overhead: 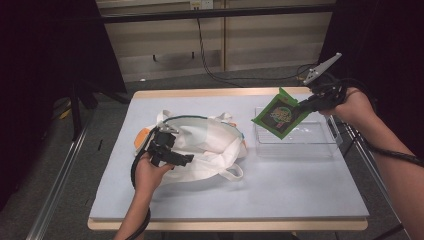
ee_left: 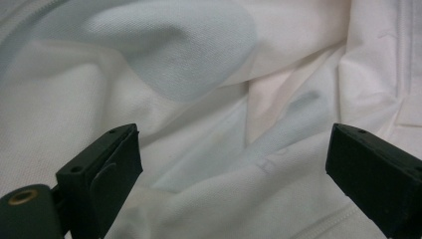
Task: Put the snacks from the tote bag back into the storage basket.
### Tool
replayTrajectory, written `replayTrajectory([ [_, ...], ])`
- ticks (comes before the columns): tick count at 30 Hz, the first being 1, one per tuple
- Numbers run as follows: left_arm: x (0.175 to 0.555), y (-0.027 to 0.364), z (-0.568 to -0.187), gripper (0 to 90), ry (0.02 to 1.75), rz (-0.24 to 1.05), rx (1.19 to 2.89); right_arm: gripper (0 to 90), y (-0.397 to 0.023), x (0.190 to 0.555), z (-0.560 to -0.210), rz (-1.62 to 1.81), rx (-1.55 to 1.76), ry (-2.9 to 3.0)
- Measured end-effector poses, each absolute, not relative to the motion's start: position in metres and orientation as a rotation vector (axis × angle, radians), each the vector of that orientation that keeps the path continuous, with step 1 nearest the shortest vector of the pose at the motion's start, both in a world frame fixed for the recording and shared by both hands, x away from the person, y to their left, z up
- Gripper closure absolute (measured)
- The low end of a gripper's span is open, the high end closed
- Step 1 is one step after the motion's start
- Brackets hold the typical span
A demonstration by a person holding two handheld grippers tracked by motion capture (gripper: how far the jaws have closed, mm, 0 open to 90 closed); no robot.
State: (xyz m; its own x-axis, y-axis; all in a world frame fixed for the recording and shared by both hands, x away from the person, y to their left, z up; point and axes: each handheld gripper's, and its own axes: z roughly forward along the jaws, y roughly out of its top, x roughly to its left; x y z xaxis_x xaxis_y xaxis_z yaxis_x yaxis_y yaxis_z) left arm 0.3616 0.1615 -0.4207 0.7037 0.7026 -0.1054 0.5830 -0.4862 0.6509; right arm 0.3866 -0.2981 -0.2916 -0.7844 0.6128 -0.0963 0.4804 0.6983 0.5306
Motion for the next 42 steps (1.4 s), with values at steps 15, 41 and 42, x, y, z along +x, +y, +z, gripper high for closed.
replayTrajectory([
  [15,0.363,0.161,-0.422,7.4,0.954,0.225,2.272,85.2,-0.311,0.384,-0.299,0.697,0.886,2.634],
  [41,0.363,0.160,-0.421,7.8,0.956,0.217,2.272,83.7,-0.311,0.378,-0.324,0.629,0.857,2.676],
  [42,0.362,0.158,-0.422,7.8,0.975,0.232,2.248,83.5,-0.310,0.378,-0.325,0.630,0.853,2.676],
])
